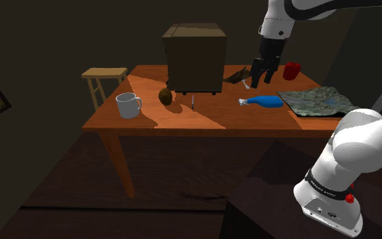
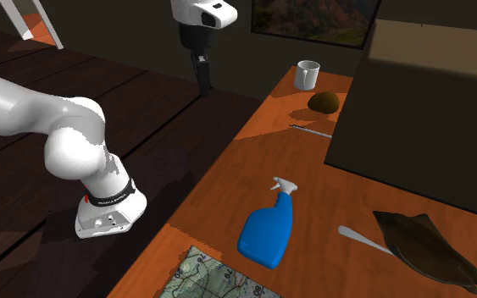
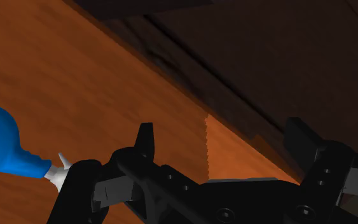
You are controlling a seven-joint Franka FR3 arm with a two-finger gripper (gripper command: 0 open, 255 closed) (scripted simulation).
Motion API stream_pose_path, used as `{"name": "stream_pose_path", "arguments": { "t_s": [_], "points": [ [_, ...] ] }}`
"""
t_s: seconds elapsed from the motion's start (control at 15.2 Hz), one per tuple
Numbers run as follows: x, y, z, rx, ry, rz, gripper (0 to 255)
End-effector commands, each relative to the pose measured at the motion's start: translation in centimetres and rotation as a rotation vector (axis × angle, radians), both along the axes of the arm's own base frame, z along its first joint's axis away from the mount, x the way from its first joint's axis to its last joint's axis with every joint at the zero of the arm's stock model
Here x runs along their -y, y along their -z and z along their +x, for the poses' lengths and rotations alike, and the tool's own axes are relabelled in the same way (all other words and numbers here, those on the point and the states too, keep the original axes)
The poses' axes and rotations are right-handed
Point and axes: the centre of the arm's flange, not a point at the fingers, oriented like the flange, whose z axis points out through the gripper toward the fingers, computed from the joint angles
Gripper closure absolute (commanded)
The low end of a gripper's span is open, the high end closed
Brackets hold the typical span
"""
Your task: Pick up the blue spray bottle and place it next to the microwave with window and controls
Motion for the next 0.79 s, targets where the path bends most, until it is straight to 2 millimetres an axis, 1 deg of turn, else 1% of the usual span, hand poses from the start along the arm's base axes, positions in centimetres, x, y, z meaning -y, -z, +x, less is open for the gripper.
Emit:
{"name": "stream_pose_path", "arguments": {
  "t_s": [0.0,0.33,0.73],
  "points": [
    [0.0,0.0,0.0,0.000,0.000,0.000,0],
    [5.1,3.6,0.8,-0.001,-0.111,-0.022,0],
    [11.3,7.7,2.6,-0.002,-0.244,-0.048,0]
  ]
}}
